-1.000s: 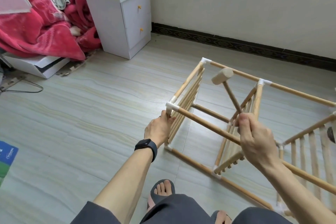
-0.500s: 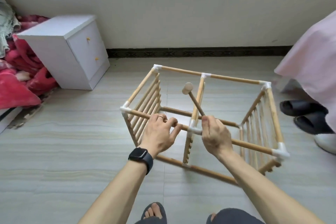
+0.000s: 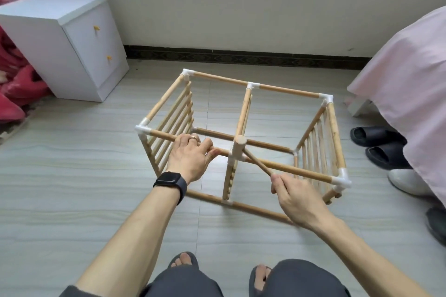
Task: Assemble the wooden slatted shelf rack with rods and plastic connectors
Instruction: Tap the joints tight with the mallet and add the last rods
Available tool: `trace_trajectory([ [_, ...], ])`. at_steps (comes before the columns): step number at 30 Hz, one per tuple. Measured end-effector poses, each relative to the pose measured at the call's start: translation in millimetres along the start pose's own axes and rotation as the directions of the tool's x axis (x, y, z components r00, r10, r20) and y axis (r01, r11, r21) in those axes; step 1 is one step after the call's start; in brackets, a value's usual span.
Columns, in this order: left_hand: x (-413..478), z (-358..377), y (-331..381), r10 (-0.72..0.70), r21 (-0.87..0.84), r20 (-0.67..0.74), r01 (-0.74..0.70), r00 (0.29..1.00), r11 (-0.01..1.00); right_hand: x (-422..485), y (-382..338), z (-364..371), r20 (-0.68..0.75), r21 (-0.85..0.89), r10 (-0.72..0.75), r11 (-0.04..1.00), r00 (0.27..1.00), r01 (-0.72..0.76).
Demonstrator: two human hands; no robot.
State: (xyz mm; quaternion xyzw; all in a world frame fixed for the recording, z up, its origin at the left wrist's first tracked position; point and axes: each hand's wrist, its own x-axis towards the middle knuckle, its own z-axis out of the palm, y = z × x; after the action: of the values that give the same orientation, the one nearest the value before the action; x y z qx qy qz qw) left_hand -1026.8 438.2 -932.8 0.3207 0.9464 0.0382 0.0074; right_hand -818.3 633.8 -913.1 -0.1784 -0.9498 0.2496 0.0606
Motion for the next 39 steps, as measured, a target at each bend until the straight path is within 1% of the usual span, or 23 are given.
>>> trace_trajectory([
  [3, -1.2, -0.3, 0.5, 0.005, 0.016, 0.006, -0.005, 1.000, 1.000, 2.0, -6.5, -11.2, 0.055, -0.025, 0.006, 1.000, 0.998, -0.005],
  [5, -1.4, -1.2, 0.3, 0.009, 0.020, 0.017, -0.009, 1.000, 1.000, 3.8, -10.2, -17.4, 0.021, 0.066, -0.049, 0.997, 0.999, 0.047],
  [8, -0.9, -0.7, -0.1, 0.013, 0.021, 0.035, -0.013, 0.999, 1.000, 3.3, -15.3, -19.2, -0.215, 0.329, -0.136, 0.922, 0.967, 0.203],
  [9, -0.4, -0.6, -0.4, 0.012, 0.020, 0.038, -0.013, 0.999, 1.000, 1.4, -15.2, -17.2, -0.284, 0.317, -0.147, 0.918, 0.947, 0.238],
  [10, 0.1, -0.6, -0.7, 0.011, 0.018, 0.040, -0.011, 0.999, 1.000, 1.0, -15.2, -15.1, -0.291, 0.264, -0.154, 0.936, 0.944, 0.234],
  [12, 0.2, -0.1, -1.0, 0.010, 0.023, 0.042, -0.011, 0.999, 1.000, 1.1, -13.7, -10.6, -0.067, 0.008, -0.092, 0.996, 0.993, 0.093],
  [13, 0.6, 0.5, -1.1, 0.010, 0.031, 0.042, -0.011, 0.999, 0.999, 1.4, -11.7, -9.2, 0.007, -0.064, -0.041, 0.997, 0.999, 0.041],
  [14, 0.7, 1.1, -1.3, 0.010, 0.036, 0.043, -0.012, 0.999, 0.999, 3.0, -10.1, -8.1, -0.013, -0.040, -0.043, 0.998, 0.999, 0.042],
  [16, 1.6, 2.2, -1.9, 0.011, 0.033, 0.037, -0.012, 0.999, 0.999, 3.7, -12.1, -8.6, -0.223, 0.140, -0.130, 0.977, 0.966, 0.163],
  [17, 1.9, 2.7, -2.4, 0.010, 0.031, 0.037, -0.011, 0.999, 0.999, 2.6, -12.4, -6.9, -0.276, 0.174, -0.145, 0.965, 0.950, 0.198],
  [18, 1.9, 2.9, -2.5, 0.009, 0.031, 0.040, -0.010, 0.999, 0.999, 2.9, -13.2, -5.9, -0.258, 0.173, -0.152, 0.964, 0.954, 0.200],
  [20, 1.5, 3.0, -2.1, 0.010, 0.039, 0.045, -0.012, 0.999, 0.999, 3.4, -12.7, -1.6, -0.014, -0.006, -0.078, 0.997, 0.997, 0.078],
  [21, 1.3, 2.8, -2.0, 0.009, 0.042, 0.050, -0.011, 0.999, 0.999, 2.8, -11.3, -0.1, 0.044, -0.059, -0.031, 0.998, 0.999, 0.034],
  [22, 1.0, 2.9, -1.6, 0.011, 0.045, 0.052, -0.013, 0.999, 0.999, 3.1, -8.5, 2.2, 0.003, -0.038, -0.034, 0.999, 0.999, 0.035],
  [24, 2.1, 2.5, -2.2, 0.015, 0.053, 0.041, -0.017, 0.999, 0.998, 0.9, -9.9, 2.9, -0.205, 0.139, -0.091, 0.983, 0.975, 0.121],
  [25, 2.0, 2.7, -2.4, 0.013, 0.053, 0.046, -0.016, 0.999, 0.998, -2.1, -9.9, 5.0, -0.234, 0.168, -0.099, 0.976, 0.967, 0.141],
  [26, 1.9, 3.0, -2.3, 0.013, 0.055, 0.051, -0.016, 0.999, 0.998, -3.7, -9.9, 6.5, -0.195, 0.156, -0.098, 0.979, 0.976, 0.130],
  [28, 1.9, 3.1, -1.9, 0.014, 0.065, 0.056, -0.017, 0.998, 0.998, -5.2, -9.9, 10.1, 0.027, 0.033, -0.019, 0.999, 0.999, 0.018],
  [29, 1.3, 3.0, -1.5, 0.014, 0.065, 0.062, -0.018, 0.998, 0.998, -6.1, -7.6, 10.6, 0.071, 0.011, 0.018, 1.000, 0.997, -0.018],
  [30, 1.3, 2.8, -1.2, 0.018, 0.063, 0.064, -0.022, 0.998, 0.998, -5.5, -4.7, 9.6, 0.045, 0.037, 0.014, 0.999, 0.999, -0.016],
  [33, 0.4, -0.5, -7.4, 0.036, 0.060, 0.081, -0.041, 0.996, 0.997, -2.0, -3.9, 2.4, -0.153, 0.137, -0.043, 0.988, 0.987, 0.065],
  [36, -5.3, -8.5, -19.4, 0.045, 0.085, 0.129, -0.057, 0.991, 0.995, 7.5, 0.6, -0.6, -0.348, 0.154, 0.025, 0.988, 0.937, 0.030],
  [39, -15.8, -19.9, -36.2, 0.038, 0.095, 0.215, -0.059, 0.976, 0.994, 17.8, 6.5, 2.9, -0.342, 0.159, 0.131, 0.984, 0.931, -0.080],
])
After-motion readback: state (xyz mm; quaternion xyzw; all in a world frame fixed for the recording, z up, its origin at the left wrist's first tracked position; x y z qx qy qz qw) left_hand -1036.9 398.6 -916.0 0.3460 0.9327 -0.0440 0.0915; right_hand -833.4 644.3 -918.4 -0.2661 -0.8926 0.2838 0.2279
